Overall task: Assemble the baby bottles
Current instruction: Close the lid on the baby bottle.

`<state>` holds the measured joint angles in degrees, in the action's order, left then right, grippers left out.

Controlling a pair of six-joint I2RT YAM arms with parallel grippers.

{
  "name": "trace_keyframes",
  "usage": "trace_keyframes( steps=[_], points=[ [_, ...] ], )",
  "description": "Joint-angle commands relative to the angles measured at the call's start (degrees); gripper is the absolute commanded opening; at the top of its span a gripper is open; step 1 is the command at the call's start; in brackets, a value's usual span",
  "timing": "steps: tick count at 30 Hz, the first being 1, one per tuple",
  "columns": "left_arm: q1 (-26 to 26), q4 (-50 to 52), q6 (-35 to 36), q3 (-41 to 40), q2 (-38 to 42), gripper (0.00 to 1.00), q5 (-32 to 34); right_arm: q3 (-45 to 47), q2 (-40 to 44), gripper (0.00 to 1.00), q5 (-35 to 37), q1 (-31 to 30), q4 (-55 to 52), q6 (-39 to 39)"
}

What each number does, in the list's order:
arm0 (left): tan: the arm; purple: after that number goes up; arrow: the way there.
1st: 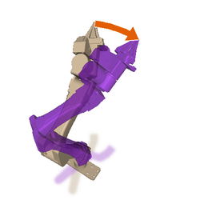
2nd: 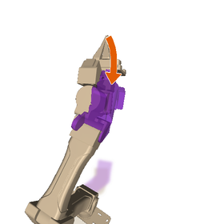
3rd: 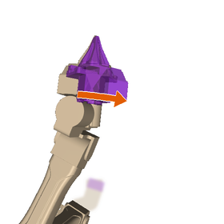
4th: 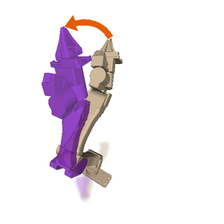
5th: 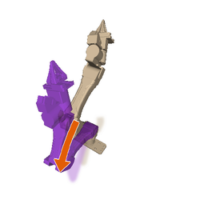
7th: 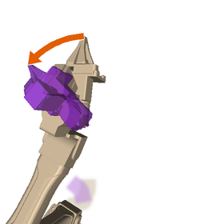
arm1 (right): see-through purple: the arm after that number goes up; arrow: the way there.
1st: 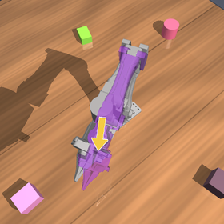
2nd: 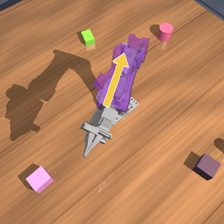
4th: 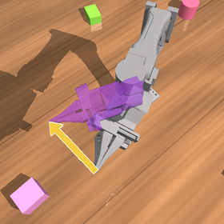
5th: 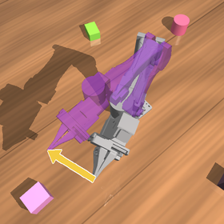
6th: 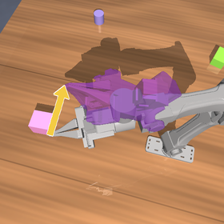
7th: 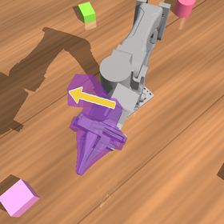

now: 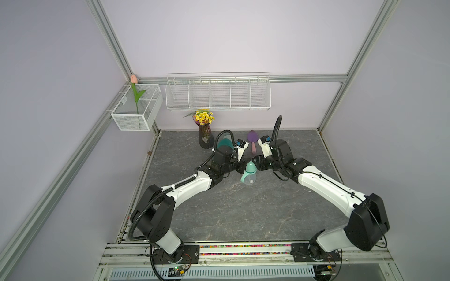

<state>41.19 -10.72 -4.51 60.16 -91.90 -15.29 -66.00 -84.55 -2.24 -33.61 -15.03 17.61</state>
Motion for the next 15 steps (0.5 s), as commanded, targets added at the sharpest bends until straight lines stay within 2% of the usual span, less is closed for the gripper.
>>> trace_keyframes(
  steps=[1,6,15],
  points=[
    [1.3,4.1,0.3,-0.6,-2.2,0.07,0.0,1.8,-0.9,0.39,0.9,-1.1,-2.2,0.3],
    [1.5,4.1,0.7,-1.6,-2.2,0.06,1.5,3.1,-1.1,0.37,2.1,-2.0,-2.2,0.7],
    [2.0,3.3,1.4,-2.8,-2.5,0.03,0.5,5.4,-0.7,0.37,3.1,-3.2,-2.3,1.6]
  ],
)
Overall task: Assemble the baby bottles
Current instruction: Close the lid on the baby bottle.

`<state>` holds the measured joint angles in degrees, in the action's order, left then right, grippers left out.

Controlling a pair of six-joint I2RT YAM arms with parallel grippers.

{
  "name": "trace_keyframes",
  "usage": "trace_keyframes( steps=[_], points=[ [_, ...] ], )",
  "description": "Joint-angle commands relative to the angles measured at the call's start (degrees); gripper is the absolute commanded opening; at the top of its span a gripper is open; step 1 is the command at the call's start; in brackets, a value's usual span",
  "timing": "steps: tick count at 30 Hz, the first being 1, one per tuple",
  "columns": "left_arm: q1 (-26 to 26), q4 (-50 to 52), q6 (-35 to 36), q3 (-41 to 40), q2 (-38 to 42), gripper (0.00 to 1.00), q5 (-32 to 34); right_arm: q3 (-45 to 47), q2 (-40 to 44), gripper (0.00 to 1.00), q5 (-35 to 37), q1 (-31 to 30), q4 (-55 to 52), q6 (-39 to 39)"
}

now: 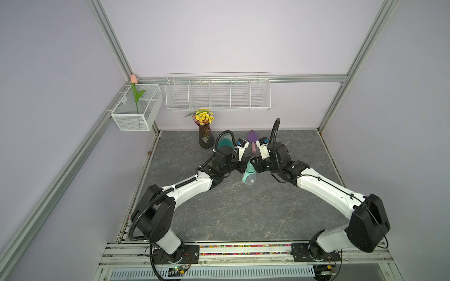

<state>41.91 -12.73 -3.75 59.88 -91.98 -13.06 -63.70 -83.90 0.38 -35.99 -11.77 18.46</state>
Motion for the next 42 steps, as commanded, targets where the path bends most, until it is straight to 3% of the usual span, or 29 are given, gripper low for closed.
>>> trace_keyframes(
  steps=[1,10,22,27,36,42],
  points=[
    [1.3,5.2,0.7,-2.6,-2.5,0.02,-2.0,3.1,-1.3,0.37,0.5,-0.8,-5.6,0.8],
    [1.5,5.4,0.5,-2.6,-2.5,0.01,-0.9,2.4,-0.7,0.39,1.3,-0.8,-6.3,0.2],
    [1.4,9.0,-0.5,2.1,0.3,0.34,10.3,-2.5,0.3,0.47,2.6,-0.7,-7.8,-2.9],
    [1.4,9.0,-1.1,3.1,1.1,0.44,14.8,-5.1,0.4,0.53,3.4,-0.5,-8.5,-5.0],
    [0.3,7.2,-0.4,3.1,4.7,0.74,17.8,-8.9,1.5,0.67,2.8,1.0,-9.2,-7.3],
    [-2.2,8.0,0.2,2.8,9.8,0.85,16.7,-7.4,3.9,0.79,4.0,3.6,-9.0,-8.8]
  ],
)
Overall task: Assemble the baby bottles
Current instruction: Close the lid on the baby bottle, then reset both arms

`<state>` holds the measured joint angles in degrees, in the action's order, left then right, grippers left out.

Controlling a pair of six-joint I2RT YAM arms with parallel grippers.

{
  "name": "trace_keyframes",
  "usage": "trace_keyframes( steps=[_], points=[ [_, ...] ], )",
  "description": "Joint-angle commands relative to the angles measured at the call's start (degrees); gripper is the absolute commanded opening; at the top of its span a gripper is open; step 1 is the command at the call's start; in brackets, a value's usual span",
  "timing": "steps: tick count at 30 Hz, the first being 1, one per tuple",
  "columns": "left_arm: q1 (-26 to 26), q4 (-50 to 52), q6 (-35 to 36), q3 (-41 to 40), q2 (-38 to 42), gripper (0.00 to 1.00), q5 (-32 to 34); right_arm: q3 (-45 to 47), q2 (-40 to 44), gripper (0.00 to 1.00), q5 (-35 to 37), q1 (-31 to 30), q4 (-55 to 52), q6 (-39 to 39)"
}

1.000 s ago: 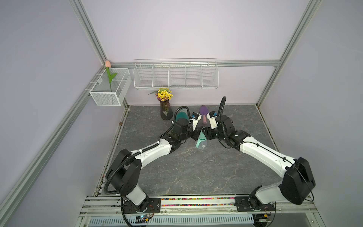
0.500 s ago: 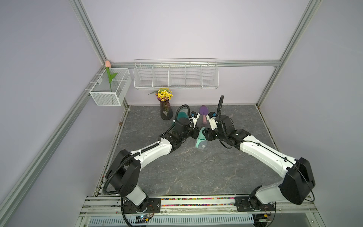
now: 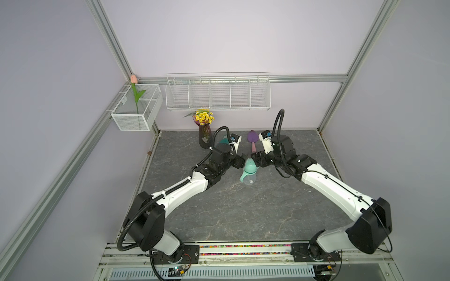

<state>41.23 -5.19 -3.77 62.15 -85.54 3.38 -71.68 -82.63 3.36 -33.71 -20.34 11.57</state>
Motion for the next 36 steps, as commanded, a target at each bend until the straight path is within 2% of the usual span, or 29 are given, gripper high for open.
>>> trace_keyframes(
  steps=[1,5,10,13,15,16,21,23,25,28,33,36],
  points=[
    [-2.4,0.4,0.2,-0.4,4.6,0.87,0.2,1.4,3.3,0.81,1.7,2.1,-0.3,-2.3],
    [-9.5,0.0,1.2,-9.1,11.7,0.94,1.7,7.2,7.6,0.85,2.6,7.2,1.5,-4.0],
    [-25.1,0.0,0.8,-21.0,19.6,0.98,0.6,17.7,15.1,0.93,3.3,14.9,8.5,-5.3],
    [-32.5,-3.8,2.4,-27.3,21.3,1.00,-0.7,25.6,17.7,0.97,5.8,19.0,16.2,-6.7],
    [-35.1,-7.9,3.6,-30.5,19.8,1.00,-1.2,31.1,18.1,0.98,7.7,21.5,23.1,-7.4],
    [-35.9,-10.0,3.8,-31.7,18.3,1.00,-1.3,34.0,17.5,1.00,8.2,23.3,27.3,-7.7],
    [-36.4,-16.5,5.3,-32.6,10.2,1.00,1.4,42.6,12.0,0.96,12.2,27.3,40.5,-8.1],
    [-36.6,-22.0,6.1,-34.6,8.3,1.00,3.8,44.9,9.0,0.95,13.4,28.2,46.5,-8.7],
    [-37.3,-22.8,5.7,-34.4,8.0,1.00,4.2,45.5,5.6,0.95,13.6,29.3,50.6,-9.1],
    [-38.7,-26.1,4.7,-34.9,7.2,1.00,4.8,45.6,2.9,0.94,12.9,29.8,53.5,-10.3],
    [-40.3,-24.3,3.6,-33.4,6.3,0.99,2.9,48.2,2.7,0.94,10.3,32.4,59.8,-11.0],
    [-40.4,-24.3,3.6,-33.3,6.1,1.00,2.2,52.1,-1.5,0.93,6.7,34.0,72.8,-11.0]
  ],
)
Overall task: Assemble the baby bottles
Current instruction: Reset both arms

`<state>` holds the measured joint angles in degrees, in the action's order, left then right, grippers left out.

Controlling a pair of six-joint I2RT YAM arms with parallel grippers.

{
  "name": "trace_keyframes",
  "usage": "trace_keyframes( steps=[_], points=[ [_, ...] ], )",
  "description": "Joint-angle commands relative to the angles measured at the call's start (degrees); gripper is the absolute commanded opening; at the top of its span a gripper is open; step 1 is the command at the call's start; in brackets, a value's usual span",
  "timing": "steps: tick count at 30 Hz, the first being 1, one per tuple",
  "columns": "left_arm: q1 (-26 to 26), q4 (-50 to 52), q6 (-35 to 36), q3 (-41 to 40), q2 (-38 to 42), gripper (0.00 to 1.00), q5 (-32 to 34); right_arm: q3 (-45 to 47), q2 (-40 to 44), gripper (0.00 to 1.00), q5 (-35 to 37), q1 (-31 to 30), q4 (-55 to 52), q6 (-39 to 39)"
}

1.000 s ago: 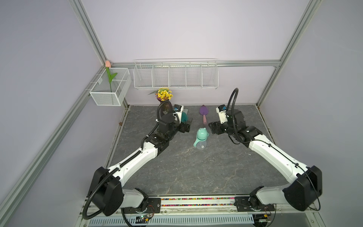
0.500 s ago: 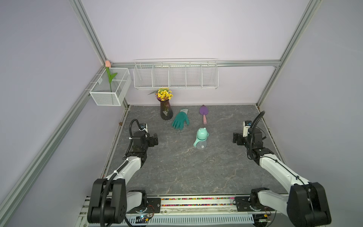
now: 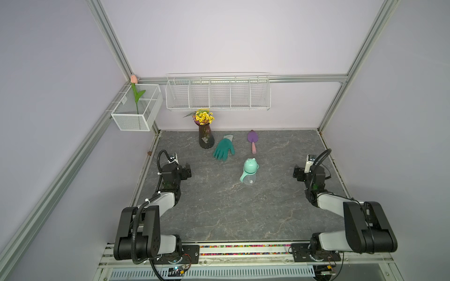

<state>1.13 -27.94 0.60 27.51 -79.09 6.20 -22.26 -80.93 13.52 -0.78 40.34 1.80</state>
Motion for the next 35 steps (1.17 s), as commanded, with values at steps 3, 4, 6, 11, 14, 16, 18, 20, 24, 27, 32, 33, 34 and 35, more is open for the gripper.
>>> trace_keyframes(
  steps=[3,4,6,11,14,16,18,20,24,27,32,33,34,35],
  points=[
    [-0.7,-13.7,-1.6,-4.0,-2.4,0.99,-3.2,0.8,-5.0,0.93,-4.6,1.1,9.2,-1.5],
    [-0.6,-19.0,-1.5,-5.8,-4.8,0.99,-2.8,0.7,-6.5,0.93,-5.3,1.2,10.5,-1.7],
    [-0.7,-26.0,-1.6,-6.7,-8.4,0.99,-2.6,0.9,-6.7,0.93,-6.5,1.2,11.0,-2.1],
    [-0.7,-14.7,-1.6,-2.6,-7.2,0.99,-2.9,0.7,-7.1,0.91,-7.0,1.2,10.9,-2.3],
    [-0.7,-18.5,-1.3,-3.5,-8.2,0.99,-3.0,0.9,-7.1,0.89,-6.9,1.2,11.4,-2.4],
    [-0.6,-14.8,-1.6,-2.5,-7.3,0.99,-2.9,0.9,-7.1,0.88,-6.8,1.2,11.6,-2.5],
    [-0.6,-16.1,-1.5,-2.8,-7.6,0.99,-2.8,1.0,-7.1,0.89,-6.8,1.1,11.5,-2.4],
    [-0.7,-15.0,-1.6,-2.5,-7.3,0.99,-2.9,1.0,-7.1,0.88,-6.7,1.0,11.6,-2.6],
    [-0.7,-15.0,-1.6,-2.5,-7.3,0.99,-2.9,1.0,-7.1,0.89,-6.4,0.9,11.5,-2.7],
    [-0.7,-15.1,-1.6,-2.5,-7.4,0.99,-2.8,0.9,-7.1,0.89,-5.3,0.4,11.3,-3.0],
    [-0.7,-15.0,-1.5,-2.5,-7.3,0.99,-2.8,0.6,-7.4,0.88,-5.4,0.4,11.2,-3.0],
    [-0.7,-14.5,-2.3,-2.2,-7.4,0.99,-1.2,0.8,-7.2,0.89,-5.4,0.3,11.4,-2.9],
    [-0.6,-14.5,-2.4,-2.3,-7.3,0.99,-0.4,0.8,-7.1,0.88,-5.4,0.4,11.3,-3.0],
    [-0.6,-14.8,-2.5,-2.4,-7.4,0.99,0.2,0.9,-7.2,0.88,-5.3,0.4,11.5,-3.0]
  ],
)
